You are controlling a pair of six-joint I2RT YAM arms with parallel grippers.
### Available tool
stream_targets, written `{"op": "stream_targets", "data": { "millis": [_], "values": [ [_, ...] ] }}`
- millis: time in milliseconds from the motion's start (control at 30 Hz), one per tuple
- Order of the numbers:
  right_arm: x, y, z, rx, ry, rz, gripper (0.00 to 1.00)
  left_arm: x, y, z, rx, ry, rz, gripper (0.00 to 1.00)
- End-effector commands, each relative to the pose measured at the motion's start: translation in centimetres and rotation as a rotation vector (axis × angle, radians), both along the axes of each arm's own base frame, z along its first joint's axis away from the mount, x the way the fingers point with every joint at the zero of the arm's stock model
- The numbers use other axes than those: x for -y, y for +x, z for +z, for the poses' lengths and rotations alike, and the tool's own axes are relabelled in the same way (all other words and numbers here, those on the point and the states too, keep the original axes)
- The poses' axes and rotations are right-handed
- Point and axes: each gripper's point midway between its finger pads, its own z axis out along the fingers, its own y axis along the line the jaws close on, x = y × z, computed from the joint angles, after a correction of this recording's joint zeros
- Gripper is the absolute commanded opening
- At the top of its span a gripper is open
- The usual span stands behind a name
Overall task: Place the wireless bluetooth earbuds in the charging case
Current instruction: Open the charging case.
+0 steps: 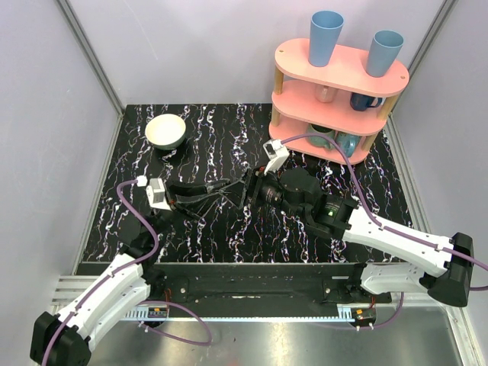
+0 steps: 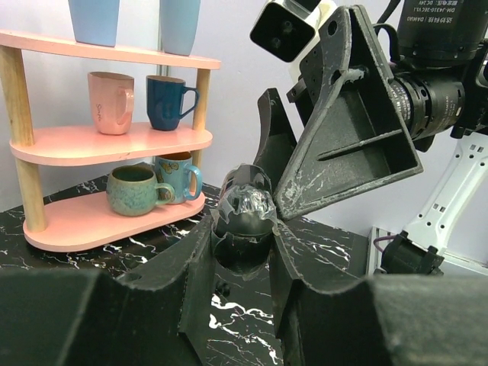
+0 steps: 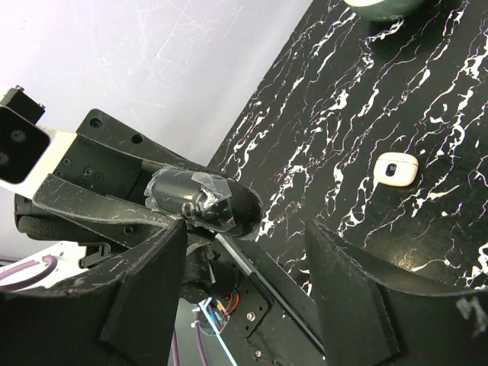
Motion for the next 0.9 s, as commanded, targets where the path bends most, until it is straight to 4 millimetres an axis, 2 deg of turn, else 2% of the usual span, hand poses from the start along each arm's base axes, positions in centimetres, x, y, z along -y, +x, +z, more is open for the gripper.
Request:
{"op": "stream_targets", "data": {
  "millis": [0,233,267,500,733,867],
  "values": [
    [0.2,0.2,2.2,0.04,0.036,-0.015,0.7,-0.2,-1.3,3.2,0.109,-0.034,-0.023,0.0],
    [0.8,0.8,2.0,0.039,0.039,-0.063,0.71,0.0,-2.7,3.7,0.154,-0.026,-0.078,0.0],
    [0.7,1.0,2.8,0.054,0.071,-0.066,0.71,0.1,-2.9,3.8,0.159,-0.022,-0.087,0.0],
    [0.9,1.2,4.3,0.076,0.117,-0.084,0.71,0.2,-4.5,3.9,0.209,0.013,-0.135,0.0],
    [0.7,1.3,4.8,0.083,0.138,-0.081,0.72,0.3,-4.5,3.4,0.2,0.032,-0.139,0.0],
    [0.2,0.7,5.1,0.091,0.153,-0.041,0.73,0.2,-4.1,3.1,0.189,0.036,-0.116,0.0]
  ]
}}
